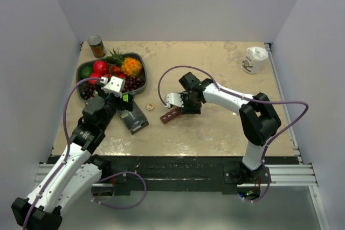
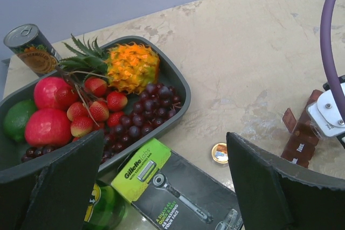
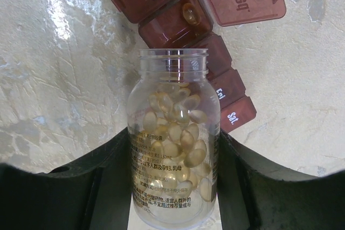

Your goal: Sort the pills into containers

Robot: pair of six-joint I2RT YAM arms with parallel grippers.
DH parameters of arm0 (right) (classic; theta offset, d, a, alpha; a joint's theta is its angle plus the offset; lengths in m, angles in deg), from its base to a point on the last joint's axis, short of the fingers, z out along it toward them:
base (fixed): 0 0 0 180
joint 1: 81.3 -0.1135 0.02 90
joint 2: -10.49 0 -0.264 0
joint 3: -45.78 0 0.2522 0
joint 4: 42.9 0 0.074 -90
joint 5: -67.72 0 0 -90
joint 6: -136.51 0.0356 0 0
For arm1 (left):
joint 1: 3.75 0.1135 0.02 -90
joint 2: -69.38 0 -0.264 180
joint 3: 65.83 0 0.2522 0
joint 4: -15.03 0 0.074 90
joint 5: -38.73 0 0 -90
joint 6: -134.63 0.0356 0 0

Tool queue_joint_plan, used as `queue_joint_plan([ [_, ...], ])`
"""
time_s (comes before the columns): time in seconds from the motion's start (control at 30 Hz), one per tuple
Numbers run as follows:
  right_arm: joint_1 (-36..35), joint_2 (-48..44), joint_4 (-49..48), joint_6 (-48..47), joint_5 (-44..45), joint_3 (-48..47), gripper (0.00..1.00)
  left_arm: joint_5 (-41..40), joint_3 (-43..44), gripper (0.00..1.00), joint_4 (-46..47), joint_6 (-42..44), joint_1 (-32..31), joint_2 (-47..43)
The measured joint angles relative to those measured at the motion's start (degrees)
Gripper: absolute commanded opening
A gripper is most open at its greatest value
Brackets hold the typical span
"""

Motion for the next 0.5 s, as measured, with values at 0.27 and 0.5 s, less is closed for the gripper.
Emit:
queue_joint_plan([
  [0.27, -0.4, 0.0, 0.8, 0.0, 0.3, -0.8, 0.03, 0.2, 0.0, 0.99, 0.0, 0.0, 0.0, 0.0],
  [0.5, -0.7, 1.6, 1.0, 0.2, 0.6, -1.7, 0.03, 0.2, 0.0, 1.0, 0.0, 0.0, 0.0, 0.0],
])
